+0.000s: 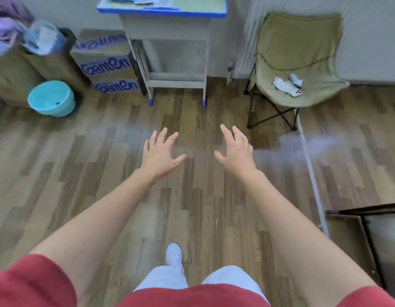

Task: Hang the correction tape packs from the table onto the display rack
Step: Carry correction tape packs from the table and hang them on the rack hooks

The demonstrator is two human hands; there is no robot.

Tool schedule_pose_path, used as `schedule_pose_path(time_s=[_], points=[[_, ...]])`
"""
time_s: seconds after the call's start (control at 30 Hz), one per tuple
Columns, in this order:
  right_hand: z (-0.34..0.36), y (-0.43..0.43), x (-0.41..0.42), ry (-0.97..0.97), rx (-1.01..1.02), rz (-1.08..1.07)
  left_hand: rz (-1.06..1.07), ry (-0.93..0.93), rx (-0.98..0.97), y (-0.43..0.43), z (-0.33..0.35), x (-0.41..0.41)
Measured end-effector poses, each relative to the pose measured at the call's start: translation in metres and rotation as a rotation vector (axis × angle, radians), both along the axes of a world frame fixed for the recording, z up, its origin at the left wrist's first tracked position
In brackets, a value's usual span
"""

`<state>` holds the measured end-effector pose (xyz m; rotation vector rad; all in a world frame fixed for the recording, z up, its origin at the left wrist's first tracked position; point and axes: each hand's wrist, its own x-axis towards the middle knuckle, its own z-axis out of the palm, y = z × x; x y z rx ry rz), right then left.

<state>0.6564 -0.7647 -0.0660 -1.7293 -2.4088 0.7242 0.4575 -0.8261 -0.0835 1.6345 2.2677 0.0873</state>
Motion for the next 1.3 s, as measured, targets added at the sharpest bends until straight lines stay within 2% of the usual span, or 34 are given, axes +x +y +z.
schedule_pose_path(time_s=[0.2, 0.43, 0.87, 1.1, 1.3], points=[[0.014, 0.035, -0.110, -0.008, 0.046, 0.084, 0.183, 0.006, 0.081, 0.021, 0.011, -0.134], [0.019, 0.109, -0.191, 0.015, 0.080, 0.113, 0.235, -0.044, 0.128, 0.093, 0.009, -0.211], [0.040, 0.360, -0.331, 0.102, 0.089, 0.079, 0.301, -0.091, 0.177, 0.315, 0.049, -0.332], [0.031, 0.460, -0.390, 0.072, 0.071, 0.061, 0.334, -0.218, 0.169, 0.413, 0.037, -0.390], [0.013, 0.562, -0.446, 0.044, 0.021, -0.044, 0.271, -0.244, 0.196, 0.528, 0.025, -0.458]])
